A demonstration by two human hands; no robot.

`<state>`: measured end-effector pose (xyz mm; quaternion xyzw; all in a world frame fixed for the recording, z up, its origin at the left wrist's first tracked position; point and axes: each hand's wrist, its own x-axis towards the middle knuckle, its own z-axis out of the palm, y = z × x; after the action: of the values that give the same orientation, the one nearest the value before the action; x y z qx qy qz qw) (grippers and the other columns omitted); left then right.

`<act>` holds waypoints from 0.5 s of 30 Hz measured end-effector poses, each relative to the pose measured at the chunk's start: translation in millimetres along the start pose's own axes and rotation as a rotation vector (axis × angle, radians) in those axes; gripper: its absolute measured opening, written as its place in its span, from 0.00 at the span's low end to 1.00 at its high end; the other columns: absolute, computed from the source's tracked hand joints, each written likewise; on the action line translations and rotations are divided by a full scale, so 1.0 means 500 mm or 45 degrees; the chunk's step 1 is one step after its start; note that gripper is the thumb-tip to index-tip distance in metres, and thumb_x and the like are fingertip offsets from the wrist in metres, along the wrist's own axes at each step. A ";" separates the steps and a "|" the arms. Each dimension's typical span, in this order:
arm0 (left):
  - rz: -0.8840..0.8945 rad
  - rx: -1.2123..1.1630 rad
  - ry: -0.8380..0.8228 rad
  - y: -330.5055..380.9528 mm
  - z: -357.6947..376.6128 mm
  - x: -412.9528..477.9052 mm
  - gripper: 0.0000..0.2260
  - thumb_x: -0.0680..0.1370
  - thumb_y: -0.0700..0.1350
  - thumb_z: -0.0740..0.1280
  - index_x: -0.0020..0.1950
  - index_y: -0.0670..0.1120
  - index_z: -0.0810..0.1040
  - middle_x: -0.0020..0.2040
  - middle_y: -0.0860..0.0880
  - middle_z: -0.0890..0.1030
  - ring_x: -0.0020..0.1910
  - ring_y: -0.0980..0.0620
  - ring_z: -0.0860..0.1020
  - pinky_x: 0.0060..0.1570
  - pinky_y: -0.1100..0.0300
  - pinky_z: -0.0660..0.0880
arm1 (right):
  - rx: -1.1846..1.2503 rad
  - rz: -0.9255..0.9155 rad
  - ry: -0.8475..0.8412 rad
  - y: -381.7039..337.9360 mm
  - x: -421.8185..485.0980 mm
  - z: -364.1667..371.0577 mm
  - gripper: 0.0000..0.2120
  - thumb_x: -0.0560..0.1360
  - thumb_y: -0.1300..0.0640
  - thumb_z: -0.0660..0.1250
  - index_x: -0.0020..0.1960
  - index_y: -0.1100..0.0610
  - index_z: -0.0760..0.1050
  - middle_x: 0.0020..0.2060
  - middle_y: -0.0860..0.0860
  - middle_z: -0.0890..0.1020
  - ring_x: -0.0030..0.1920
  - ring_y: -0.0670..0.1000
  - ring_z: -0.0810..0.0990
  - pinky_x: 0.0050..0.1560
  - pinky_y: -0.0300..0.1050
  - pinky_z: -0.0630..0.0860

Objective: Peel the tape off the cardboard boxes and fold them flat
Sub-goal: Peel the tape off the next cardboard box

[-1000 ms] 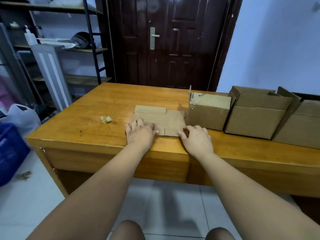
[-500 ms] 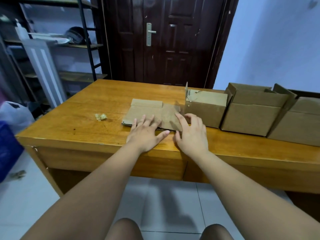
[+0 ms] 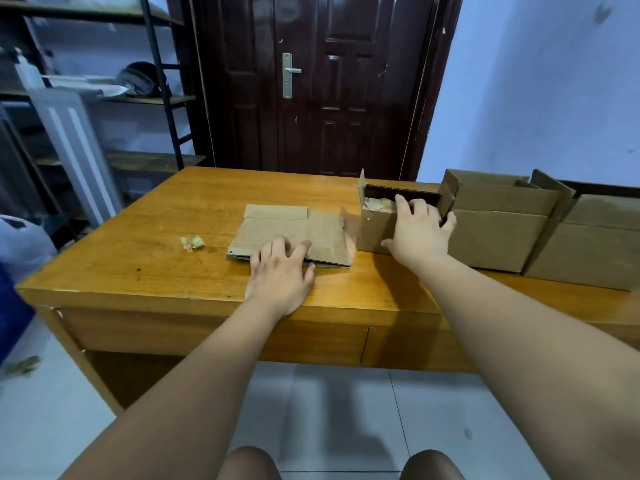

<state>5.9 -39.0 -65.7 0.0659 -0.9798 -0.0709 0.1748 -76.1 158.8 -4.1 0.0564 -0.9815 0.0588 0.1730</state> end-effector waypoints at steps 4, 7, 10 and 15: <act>-0.038 0.070 -0.126 -0.001 0.000 0.010 0.21 0.80 0.60 0.51 0.70 0.56 0.67 0.66 0.46 0.69 0.67 0.46 0.65 0.68 0.47 0.56 | -0.124 -0.116 0.064 0.008 -0.013 0.003 0.33 0.75 0.46 0.68 0.75 0.51 0.59 0.72 0.55 0.65 0.72 0.58 0.61 0.70 0.60 0.57; -0.054 0.041 -0.182 -0.003 0.005 0.014 0.23 0.80 0.61 0.50 0.74 0.56 0.62 0.73 0.47 0.65 0.72 0.46 0.62 0.73 0.44 0.49 | -0.089 -0.167 0.034 0.006 -0.012 -0.007 0.28 0.76 0.46 0.67 0.72 0.49 0.62 0.69 0.56 0.69 0.70 0.59 0.62 0.68 0.59 0.59; -0.076 0.015 -0.201 -0.003 0.004 0.015 0.24 0.80 0.61 0.49 0.75 0.55 0.60 0.75 0.47 0.63 0.74 0.46 0.60 0.74 0.43 0.46 | -0.062 -0.170 0.017 0.006 -0.010 -0.018 0.28 0.75 0.44 0.67 0.71 0.49 0.63 0.67 0.55 0.72 0.69 0.59 0.63 0.66 0.59 0.60; -0.094 -0.025 -0.209 -0.004 0.000 0.013 0.24 0.81 0.60 0.50 0.75 0.55 0.61 0.75 0.47 0.62 0.74 0.46 0.60 0.74 0.43 0.45 | 0.023 -0.094 -0.016 -0.002 -0.015 -0.029 0.32 0.75 0.45 0.68 0.74 0.50 0.61 0.70 0.54 0.67 0.71 0.57 0.61 0.67 0.59 0.58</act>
<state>0.3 -42.0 -63.8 0.0941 -0.9870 -0.0919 0.0919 -64.2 160.6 6.8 0.0946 -0.9793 0.0609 0.1683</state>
